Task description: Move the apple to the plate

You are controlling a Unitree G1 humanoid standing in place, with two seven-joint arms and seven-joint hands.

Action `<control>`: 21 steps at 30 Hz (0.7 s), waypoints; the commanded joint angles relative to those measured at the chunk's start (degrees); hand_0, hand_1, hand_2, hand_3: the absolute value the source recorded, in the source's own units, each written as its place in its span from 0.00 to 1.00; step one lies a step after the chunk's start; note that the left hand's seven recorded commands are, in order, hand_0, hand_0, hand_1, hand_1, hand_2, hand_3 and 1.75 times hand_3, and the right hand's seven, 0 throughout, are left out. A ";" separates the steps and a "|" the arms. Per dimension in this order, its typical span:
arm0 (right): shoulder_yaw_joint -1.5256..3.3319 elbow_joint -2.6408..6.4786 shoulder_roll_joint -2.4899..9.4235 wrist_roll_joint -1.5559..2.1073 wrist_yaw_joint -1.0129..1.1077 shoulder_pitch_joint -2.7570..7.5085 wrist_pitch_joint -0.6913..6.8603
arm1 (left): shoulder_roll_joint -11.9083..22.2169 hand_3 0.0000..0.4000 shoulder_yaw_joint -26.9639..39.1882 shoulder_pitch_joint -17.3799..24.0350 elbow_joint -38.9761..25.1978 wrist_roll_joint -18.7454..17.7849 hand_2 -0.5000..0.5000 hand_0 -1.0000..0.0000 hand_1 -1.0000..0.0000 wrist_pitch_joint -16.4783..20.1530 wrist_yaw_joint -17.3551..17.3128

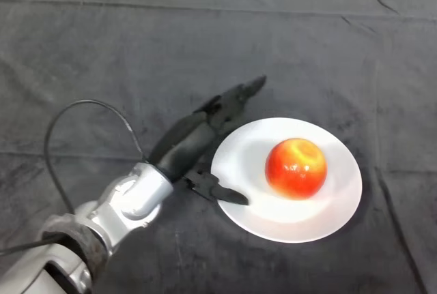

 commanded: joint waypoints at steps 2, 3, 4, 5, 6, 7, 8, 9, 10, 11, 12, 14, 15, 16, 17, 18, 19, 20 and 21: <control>-0.84 0.28 -1.25 0.52 0.24 1.19 -0.28 | 3.40 0.00 2.74 1.68 1.93 -2.04 0.50 1.00 1.00 -1.96 -0.29; -0.84 0.28 -1.25 0.52 0.24 1.19 -0.28 | 3.92 0.00 3.49 2.05 2.03 -2.44 0.50 1.00 1.00 -2.36 -0.38; -0.84 0.28 -1.25 0.51 0.24 1.19 -0.28 | 4.33 0.00 4.13 2.33 2.12 -2.78 0.50 1.00 1.00 -2.65 -0.44; -0.84 0.28 -1.25 0.51 0.24 1.19 -0.28 | 4.81 0.00 4.88 2.68 2.23 -3.18 0.50 1.00 1.00 -2.99 -0.53; -0.84 0.29 -1.25 0.51 0.24 1.18 -0.28 | 5.25 0.00 5.61 3.01 2.33 -3.57 0.50 1.00 1.00 -3.28 -0.61; -0.85 0.29 -1.25 0.51 0.24 1.18 -0.28 | 5.59 0.00 6.24 3.27 2.44 -3.89 0.50 1.00 1.00 -3.49 -0.65; -0.85 0.29 -1.25 0.51 0.25 1.18 -0.28 | 6.01 0.00 6.97 3.61 2.54 -4.28 0.50 1.00 1.00 -3.75 -0.72; -0.85 0.29 -1.25 0.51 0.25 1.18 -0.28 | 6.36 0.00 7.68 3.93 2.64 -4.63 0.50 1.00 1.00 -3.97 -0.76; -0.85 0.29 -1.25 0.51 0.25 1.18 -0.28 | 6.65 0.00 8.28 4.22 2.73 -4.93 0.50 1.00 1.00 -4.14 -0.78; -0.85 0.29 -1.25 0.51 0.25 1.18 -0.28 | 6.92 0.00 8.94 4.54 2.84 -5.23 0.50 1.00 1.00 -4.31 -0.76; -0.85 0.29 -1.25 0.51 0.25 1.18 -0.28 | 7.19 0.00 9.58 4.93 2.92 -5.50 0.50 1.00 1.00 -4.53 -0.73; -0.85 0.29 -1.25 0.51 0.25 1.18 -0.28 | 7.74 0.00 10.76 5.78 3.04 -6.04 0.50 1.00 1.00 -4.97 -0.75; -0.85 0.29 -1.25 0.51 0.25 1.18 -0.28 | 8.00 0.00 11.37 6.23 3.11 -6.32 0.50 1.00 1.00 -5.16 -0.79; -0.85 0.29 -1.25 0.51 0.25 1.18 -0.28 | 8.23 0.00 11.90 6.62 3.17 -6.57 0.50 1.00 1.00 -5.30 -0.83; -0.85 0.29 -1.25 0.51 0.25 1.18 -0.28 | 8.46 0.00 12.49 7.01 3.25 -6.84 0.50 1.00 1.00 -5.40 -0.89; -0.85 0.29 -1.25 0.51 0.25 1.18 -0.28 | 8.69 0.00 13.08 7.38 3.34 -7.12 0.50 1.00 1.00 -5.47 -0.98; -0.85 0.29 -1.25 0.51 0.25 1.18 -0.28 | 8.93 0.00 13.61 7.74 3.39 -7.41 0.50 1.00 1.00 -5.55 -1.12; -0.85 0.29 -1.25 0.51 0.25 1.18 -0.28 | 9.19 0.00 14.22 8.12 3.46 -7.74 0.50 1.00 1.00 -5.60 -1.27; -0.85 0.29 -1.25 0.51 0.25 1.18 -0.28 | 9.46 0.00 14.84 8.49 3.52 -8.08 0.50 1.00 1.00 -5.62 -1.44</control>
